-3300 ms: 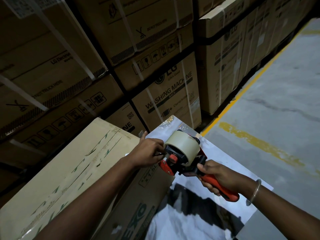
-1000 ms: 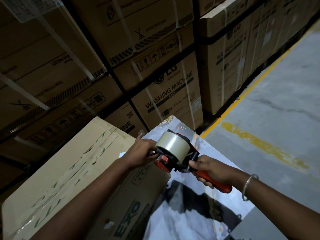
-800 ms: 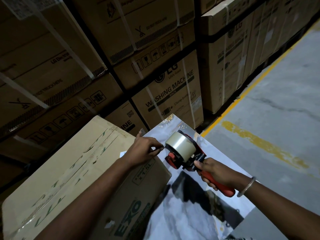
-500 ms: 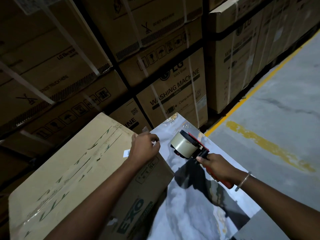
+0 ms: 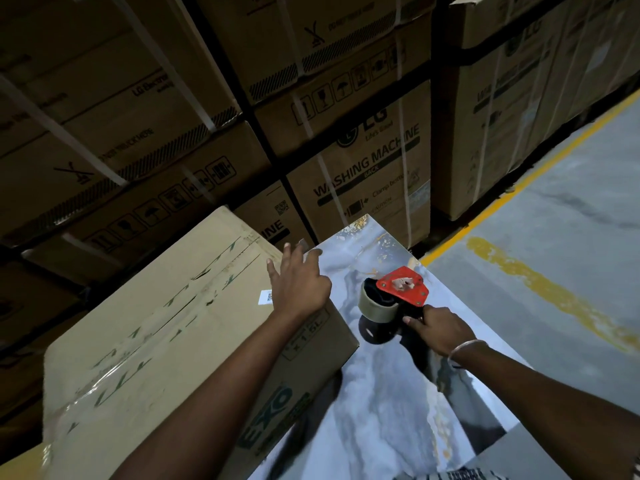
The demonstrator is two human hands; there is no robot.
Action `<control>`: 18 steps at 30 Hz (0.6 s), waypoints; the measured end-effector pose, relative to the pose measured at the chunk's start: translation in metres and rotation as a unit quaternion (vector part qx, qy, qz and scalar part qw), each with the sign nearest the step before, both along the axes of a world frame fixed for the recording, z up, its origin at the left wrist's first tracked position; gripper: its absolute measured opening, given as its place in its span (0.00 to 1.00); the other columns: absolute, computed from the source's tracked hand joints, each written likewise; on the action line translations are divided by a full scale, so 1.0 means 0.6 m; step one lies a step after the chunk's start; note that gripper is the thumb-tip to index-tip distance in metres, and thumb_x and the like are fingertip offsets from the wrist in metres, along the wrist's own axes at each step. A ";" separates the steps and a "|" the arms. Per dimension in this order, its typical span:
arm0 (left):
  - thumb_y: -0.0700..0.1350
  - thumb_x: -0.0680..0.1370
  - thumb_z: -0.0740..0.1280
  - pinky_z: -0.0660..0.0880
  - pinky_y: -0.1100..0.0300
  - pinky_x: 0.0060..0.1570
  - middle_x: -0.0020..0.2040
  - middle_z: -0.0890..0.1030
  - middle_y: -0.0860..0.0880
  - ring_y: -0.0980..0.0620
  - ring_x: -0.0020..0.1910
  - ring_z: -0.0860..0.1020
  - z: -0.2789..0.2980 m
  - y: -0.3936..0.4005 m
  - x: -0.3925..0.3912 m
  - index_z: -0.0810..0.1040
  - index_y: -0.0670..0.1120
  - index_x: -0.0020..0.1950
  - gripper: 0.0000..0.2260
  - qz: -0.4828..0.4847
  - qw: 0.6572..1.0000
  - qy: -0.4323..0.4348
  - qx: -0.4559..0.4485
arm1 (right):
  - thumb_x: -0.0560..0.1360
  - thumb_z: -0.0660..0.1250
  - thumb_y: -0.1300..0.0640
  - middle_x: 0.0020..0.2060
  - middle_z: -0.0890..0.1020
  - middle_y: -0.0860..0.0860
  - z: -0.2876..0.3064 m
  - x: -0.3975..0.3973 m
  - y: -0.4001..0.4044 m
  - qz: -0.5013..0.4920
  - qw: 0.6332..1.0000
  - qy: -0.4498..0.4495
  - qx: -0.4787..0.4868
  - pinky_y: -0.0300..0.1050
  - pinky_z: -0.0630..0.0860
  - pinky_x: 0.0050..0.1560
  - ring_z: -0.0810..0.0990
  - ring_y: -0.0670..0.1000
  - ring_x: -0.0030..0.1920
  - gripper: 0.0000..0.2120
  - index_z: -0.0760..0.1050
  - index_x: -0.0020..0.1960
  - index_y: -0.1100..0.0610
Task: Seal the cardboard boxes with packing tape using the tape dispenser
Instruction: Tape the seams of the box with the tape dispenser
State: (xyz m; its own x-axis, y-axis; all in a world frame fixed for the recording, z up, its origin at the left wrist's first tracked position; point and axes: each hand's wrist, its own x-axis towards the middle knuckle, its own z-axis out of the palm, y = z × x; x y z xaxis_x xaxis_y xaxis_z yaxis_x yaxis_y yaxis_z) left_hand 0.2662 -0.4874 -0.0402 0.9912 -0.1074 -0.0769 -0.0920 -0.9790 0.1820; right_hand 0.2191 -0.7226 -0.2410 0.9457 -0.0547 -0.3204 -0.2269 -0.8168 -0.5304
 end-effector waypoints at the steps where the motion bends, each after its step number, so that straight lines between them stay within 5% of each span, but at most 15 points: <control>1: 0.41 0.74 0.61 0.38 0.38 0.75 0.81 0.56 0.49 0.48 0.81 0.44 0.002 -0.001 -0.012 0.64 0.52 0.77 0.30 -0.007 1.000 0.005 -0.003 | 0.81 0.58 0.37 0.53 0.83 0.60 -0.005 -0.004 0.000 0.000 1.000 0.000 -0.006 0.49 0.72 0.44 0.81 0.61 0.54 0.23 0.74 0.56 0.58; 11: 0.40 0.70 0.67 0.37 0.44 0.75 0.82 0.47 0.54 0.52 0.81 0.41 0.006 -0.013 -0.143 0.56 0.66 0.77 0.41 -0.063 0.994 0.011 -0.089 | 0.82 0.58 0.40 0.52 0.82 0.57 -0.035 -0.081 0.000 -0.001 0.999 -0.030 -0.025 0.51 0.73 0.45 0.82 0.62 0.53 0.18 0.69 0.55 0.56; 18: 0.43 0.75 0.65 0.37 0.46 0.76 0.82 0.42 0.52 0.51 0.80 0.38 0.006 -0.020 -0.161 0.47 0.53 0.82 0.40 -0.025 0.998 0.028 -0.040 | 0.81 0.58 0.42 0.48 0.82 0.54 -0.064 -0.130 0.000 -0.023 0.998 -0.038 -0.036 0.47 0.73 0.39 0.83 0.59 0.46 0.15 0.68 0.55 0.54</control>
State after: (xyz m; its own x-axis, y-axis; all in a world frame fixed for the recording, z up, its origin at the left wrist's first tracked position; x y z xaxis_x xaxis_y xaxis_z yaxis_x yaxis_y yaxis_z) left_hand 0.1694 -0.4997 -0.0368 0.9788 -0.1653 -0.1211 -0.1284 -0.9552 0.2665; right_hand 0.1411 -0.7225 -0.2797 0.9630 -0.1196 -0.2415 -0.2269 -0.8433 -0.4872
